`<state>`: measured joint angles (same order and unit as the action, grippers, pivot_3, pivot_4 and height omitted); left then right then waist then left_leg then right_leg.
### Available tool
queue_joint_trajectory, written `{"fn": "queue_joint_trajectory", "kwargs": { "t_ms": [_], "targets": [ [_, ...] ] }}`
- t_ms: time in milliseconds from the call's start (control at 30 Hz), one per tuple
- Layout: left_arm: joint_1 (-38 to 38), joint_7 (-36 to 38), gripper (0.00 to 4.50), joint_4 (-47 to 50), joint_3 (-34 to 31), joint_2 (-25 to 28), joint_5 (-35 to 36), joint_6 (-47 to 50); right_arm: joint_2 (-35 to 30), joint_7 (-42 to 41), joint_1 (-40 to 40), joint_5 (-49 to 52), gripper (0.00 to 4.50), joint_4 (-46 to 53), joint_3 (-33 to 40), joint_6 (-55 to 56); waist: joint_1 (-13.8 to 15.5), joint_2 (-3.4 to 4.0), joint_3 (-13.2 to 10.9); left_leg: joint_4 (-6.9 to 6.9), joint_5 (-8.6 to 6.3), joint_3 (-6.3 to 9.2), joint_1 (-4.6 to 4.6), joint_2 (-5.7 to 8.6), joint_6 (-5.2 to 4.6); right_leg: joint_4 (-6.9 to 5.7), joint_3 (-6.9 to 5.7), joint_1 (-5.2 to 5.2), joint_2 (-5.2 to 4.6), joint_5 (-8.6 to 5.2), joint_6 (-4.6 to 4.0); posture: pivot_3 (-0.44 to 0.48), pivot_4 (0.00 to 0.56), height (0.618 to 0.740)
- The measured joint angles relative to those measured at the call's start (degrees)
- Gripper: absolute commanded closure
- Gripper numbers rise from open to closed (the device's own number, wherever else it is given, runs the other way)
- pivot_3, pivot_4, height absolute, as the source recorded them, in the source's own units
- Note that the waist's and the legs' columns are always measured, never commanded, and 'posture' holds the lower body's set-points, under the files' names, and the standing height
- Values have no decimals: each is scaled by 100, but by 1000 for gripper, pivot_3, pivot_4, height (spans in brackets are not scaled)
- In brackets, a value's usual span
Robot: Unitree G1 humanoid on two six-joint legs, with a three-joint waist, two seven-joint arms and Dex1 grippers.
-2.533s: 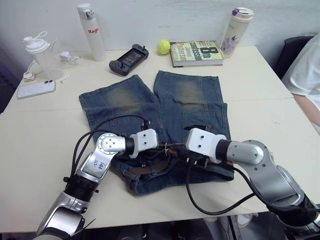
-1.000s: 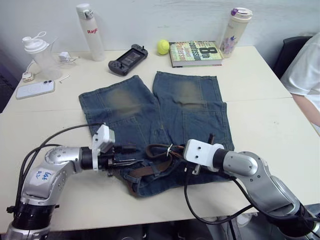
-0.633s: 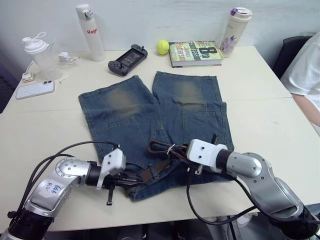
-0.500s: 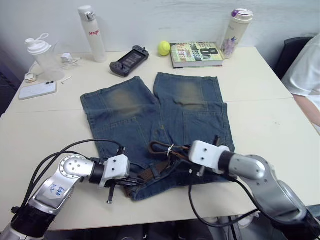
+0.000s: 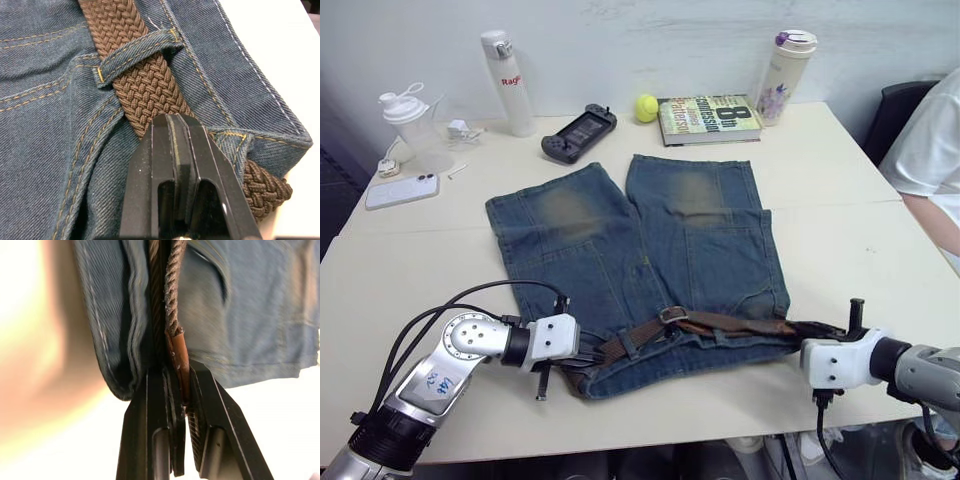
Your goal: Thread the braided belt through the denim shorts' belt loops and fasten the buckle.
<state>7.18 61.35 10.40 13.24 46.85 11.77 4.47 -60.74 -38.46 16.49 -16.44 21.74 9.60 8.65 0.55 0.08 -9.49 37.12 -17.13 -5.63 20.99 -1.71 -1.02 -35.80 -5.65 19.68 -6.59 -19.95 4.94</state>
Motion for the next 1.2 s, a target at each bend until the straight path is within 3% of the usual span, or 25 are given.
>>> {"fn": "queue_joint_trajectory", "kwargs": {
  "t_ms": [500, 633, 867, 1000, 1100, 1133, 1167, 1200],
  "targets": [
    [-126, -177, 4450, 8, 21, 95, -54, -345, 377, 307, -245, -538, 4500, -14, -28, -190, 7, 21, 8, -7, -2, 2, 5, -2, -1, 1, 0, 8, -1, -4, -7, 0, 150, 740],
    [-184, -191, 4450, 66, -120, 99, -37, -319, 770, 208, -277, -179, 4500, 128, -27, -358, -11, 20, 5, -8, -2, 9, 13, -5, -2, -4, -6, 15, 0, -6, -11, 0, 150, 740],
    [-385, -95, 4450, 265, -387, 378, -24, -439, 813, -147, -29, 102, 4500, 308, -27, -401, -72, 2, -13, -17, -4, 12, 21, -9, 1, -8, -13, 27, 3, -13, -22, 0, 150, 740],
    [-519, -8, 4500, 247, -771, 606, -2, -636, 827, -237, -22, 231, 2875, 318, 48, -660, -65, -2, -21, -16, -5, 11, 24, -9, 2, -7, -12, 29, 3, -13, -23, 0, 150, 740],
    [-523, -41, 4500, 259, -1036, 523, 261, -431, 988, -405, -93, 694, 1269, 508, 215, -1214, -52, -27, -44, -13, -10, 23, 30, -10, -8, -8, -17, 30, 2, -13, -23, 0, 150, 740],
    [-524, -62, 3971, 290, -1136, 467, 419, -311, 991, -501, -121, 887, 738, 593, 238, -1400, -51, -32, -50, -13, -11, 24, 32, -10, -9, -8, -17, 31, 1, -13, -23, 0, 150, 740],
    [-526, -73, 3838, 328, -1215, 425, 532, -223, 992, -576, -132, 1024, 561, 658, 261, -1521, -51, -35, -53, -12, -11, 27, 35, -10, -9, -7, -18, 31, 0, -13, -23, 0, 150, 740],
    [-550, -83, 3609, 502, -1397, 389, 883, 80, 997, -778, -135, 1429, 67, 823, 357, -1836, -55, -45, -64, -11, -11, 28, 42, -11, -9, -7, -18, 36, 0, -13, -23, 0, 150, 740]
  ]
}}
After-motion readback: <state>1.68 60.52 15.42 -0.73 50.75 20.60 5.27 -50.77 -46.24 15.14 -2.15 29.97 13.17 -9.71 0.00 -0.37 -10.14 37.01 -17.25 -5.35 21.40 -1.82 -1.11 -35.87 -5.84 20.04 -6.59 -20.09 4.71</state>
